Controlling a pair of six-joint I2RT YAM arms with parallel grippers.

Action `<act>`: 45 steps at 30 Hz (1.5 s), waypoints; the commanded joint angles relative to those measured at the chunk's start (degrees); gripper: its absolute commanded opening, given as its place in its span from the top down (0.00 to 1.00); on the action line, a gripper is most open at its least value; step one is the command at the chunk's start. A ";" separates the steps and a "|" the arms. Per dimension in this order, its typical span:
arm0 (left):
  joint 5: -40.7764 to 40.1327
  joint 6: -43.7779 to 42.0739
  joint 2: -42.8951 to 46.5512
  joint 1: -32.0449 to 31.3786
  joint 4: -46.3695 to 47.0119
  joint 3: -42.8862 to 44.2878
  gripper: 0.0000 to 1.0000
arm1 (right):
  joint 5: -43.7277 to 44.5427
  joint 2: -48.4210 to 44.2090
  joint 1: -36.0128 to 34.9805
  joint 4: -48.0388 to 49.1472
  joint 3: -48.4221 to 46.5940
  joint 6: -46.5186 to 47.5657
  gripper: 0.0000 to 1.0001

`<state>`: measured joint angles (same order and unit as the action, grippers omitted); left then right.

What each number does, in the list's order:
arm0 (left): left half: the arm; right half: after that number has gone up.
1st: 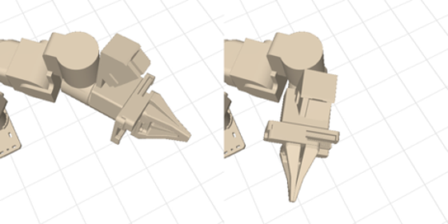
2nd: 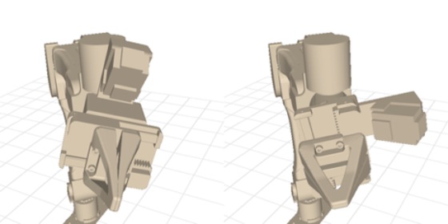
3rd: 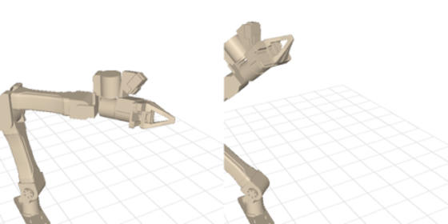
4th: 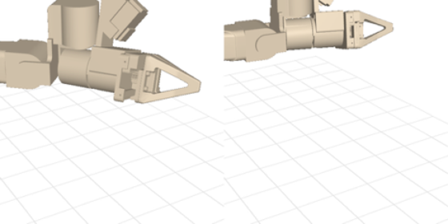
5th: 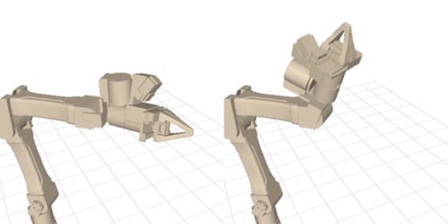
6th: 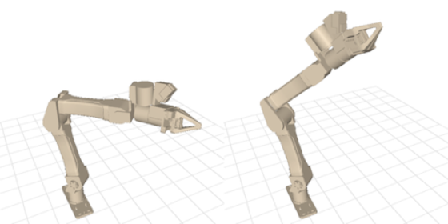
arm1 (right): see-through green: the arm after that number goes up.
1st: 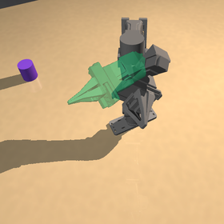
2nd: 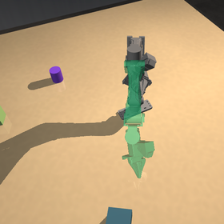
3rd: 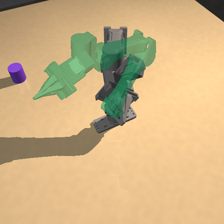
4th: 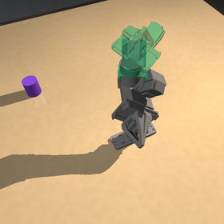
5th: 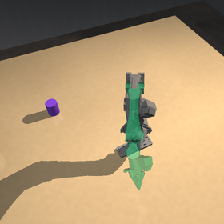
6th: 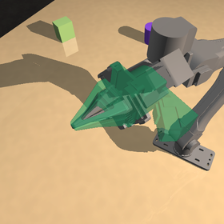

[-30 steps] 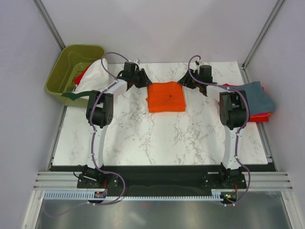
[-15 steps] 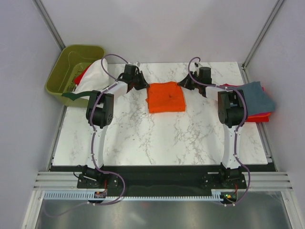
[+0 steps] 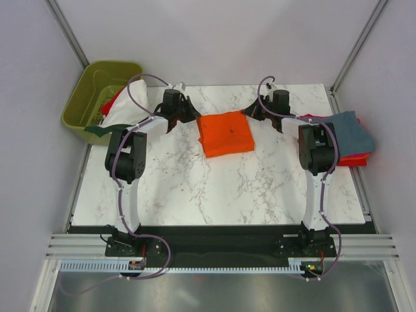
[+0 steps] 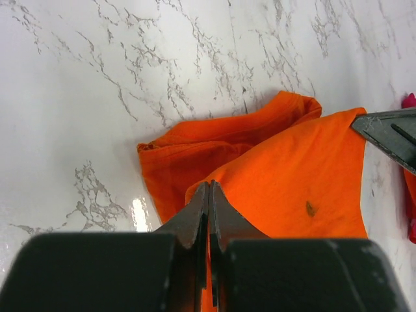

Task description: Fold and stack the t-shirts

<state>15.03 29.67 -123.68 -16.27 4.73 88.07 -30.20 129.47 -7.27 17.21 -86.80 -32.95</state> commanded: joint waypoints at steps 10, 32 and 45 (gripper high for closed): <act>-2.99 2.50 2.49 2.12 2.74 -1.07 0.98 | -3.38 2.18 0.15 0.72 -7.67 -1.42 1.00; -9.23 1.79 -1.75 2.03 -10.19 5.89 0.43 | -0.74 12.56 -1.52 -11.58 -19.37 2.01 0.37; -2.11 1.80 0.28 1.95 -5.08 0.08 0.29 | 1.98 0.53 -2.67 -0.53 1.53 -3.87 0.44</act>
<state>9.82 32.12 -125.56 -14.24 -3.31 88.23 -29.89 134.96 -9.82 13.19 -91.46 -34.57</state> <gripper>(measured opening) 0.709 0.545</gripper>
